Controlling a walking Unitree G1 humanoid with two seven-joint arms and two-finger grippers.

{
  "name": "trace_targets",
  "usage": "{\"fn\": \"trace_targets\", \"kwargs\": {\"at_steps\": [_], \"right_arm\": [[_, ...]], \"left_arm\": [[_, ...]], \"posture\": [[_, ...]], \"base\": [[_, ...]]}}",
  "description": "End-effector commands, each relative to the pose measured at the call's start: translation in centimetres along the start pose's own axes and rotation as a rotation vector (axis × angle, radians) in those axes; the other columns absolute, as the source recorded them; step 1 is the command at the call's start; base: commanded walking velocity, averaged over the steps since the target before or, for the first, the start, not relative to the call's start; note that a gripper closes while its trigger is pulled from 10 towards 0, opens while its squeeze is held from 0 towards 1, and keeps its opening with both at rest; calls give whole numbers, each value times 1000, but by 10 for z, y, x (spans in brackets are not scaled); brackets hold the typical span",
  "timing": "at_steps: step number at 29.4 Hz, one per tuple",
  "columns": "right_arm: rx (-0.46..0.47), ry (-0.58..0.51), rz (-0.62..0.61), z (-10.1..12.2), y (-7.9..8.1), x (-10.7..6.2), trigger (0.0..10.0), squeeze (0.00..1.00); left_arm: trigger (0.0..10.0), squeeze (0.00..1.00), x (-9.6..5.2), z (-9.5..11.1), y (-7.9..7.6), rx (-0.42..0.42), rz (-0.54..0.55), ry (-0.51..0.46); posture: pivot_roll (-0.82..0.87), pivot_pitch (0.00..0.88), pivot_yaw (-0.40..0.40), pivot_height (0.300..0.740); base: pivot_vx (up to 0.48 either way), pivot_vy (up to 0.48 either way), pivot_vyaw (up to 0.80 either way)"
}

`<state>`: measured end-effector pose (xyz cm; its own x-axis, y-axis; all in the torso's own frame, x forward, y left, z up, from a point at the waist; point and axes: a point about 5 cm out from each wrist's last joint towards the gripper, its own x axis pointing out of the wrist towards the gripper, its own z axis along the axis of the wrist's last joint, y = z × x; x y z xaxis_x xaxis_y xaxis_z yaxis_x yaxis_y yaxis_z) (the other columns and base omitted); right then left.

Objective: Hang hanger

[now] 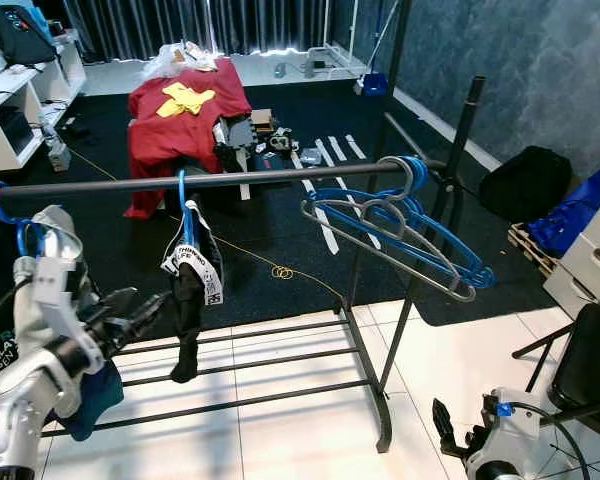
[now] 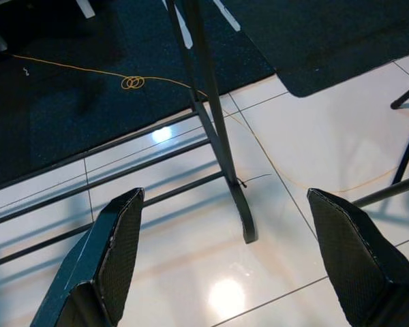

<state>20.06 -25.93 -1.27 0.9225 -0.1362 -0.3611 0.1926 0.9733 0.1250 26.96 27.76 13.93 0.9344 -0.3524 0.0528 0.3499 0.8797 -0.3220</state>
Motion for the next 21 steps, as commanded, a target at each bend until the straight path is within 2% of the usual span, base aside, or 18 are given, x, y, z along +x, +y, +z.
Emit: {"fn": "trace_targets", "kwargs": {"at_steps": [1,2,3,4,5,8,9,17,21], "right_arm": [[3,3,-1,-1,-1,0,10000,0],[3,3,-1,-1,-1,0,10000,0],[3,4,0,-1,-1,0,10000,0],[3,4,0,-1,-1,0,10000,0],[3,4,0,-1,-1,1,10000,0],[4,3,0,-1,-1,1,10000,0],[5,1,-1,-1,-1,1,10000,0],[5,-1,-1,-1,0,1,10000,0],[-1,-4,4,-1,0,1,10000,0]], "left_arm": [[10000,0,-2,11,-1,-54,-46,-62],[10000,0,-2,11,-1,-54,-46,-62],[10000,0,-1,24,-2,-68,-61,-118],[10000,0,-1,24,-2,-68,-61,-118],[10000,0,0,37,-2,-80,-76,-167],[10000,0,3,47,-1,-79,-74,-202],[10000,0,11,56,-1,-59,-65,-235],[10000,0,18,55,-6,-48,-76,-241],[10000,0,29,41,-20,-63,-103,-220]], "posture": [[-36,46,-18,740],[-36,46,-18,740],[-36,46,-18,740],[-36,46,-18,740],[-35,46,-18,740],[-37,45,-15,740],[-40,44,-12,740],[-41,46,-10,740],[-43,47,-7,740]], "base": [[0,0,0],[0,0,0],[0,0,0],[0,0,0],[0,0,0],[-217,0,0],[-345,0,0],[-357,0,0],[-372,0,0]]}}
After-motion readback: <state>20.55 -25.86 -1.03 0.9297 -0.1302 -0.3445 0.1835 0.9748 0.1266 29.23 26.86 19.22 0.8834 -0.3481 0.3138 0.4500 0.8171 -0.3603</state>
